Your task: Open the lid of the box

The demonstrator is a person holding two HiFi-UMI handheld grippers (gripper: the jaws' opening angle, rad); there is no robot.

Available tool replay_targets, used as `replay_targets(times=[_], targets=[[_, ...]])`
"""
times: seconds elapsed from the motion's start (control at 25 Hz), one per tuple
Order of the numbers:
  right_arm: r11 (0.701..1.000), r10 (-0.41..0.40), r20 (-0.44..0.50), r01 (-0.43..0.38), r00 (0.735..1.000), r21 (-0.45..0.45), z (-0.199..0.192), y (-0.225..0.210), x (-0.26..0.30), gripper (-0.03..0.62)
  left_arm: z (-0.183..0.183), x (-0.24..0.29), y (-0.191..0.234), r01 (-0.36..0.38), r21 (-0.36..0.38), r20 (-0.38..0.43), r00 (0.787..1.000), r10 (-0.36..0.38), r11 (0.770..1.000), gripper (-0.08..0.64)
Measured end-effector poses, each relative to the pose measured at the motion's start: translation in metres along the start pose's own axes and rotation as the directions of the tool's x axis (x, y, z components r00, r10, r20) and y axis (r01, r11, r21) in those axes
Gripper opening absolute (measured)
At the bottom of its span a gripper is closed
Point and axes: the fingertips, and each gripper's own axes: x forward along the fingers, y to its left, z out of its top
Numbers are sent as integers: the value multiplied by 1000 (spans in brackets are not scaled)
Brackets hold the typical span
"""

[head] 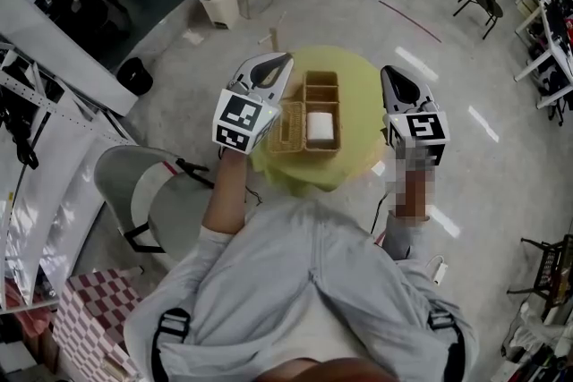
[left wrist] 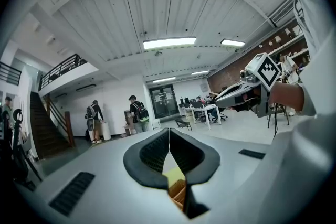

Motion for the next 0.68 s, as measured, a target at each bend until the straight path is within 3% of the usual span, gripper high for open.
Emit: replay_targets(times=[0.68], targets=[[1000, 5, -17, -5, 1000, -12, -1, 12, -9, 22, 2, -3, -13, 29, -3, 4, 1000, -29, 1000, 29]])
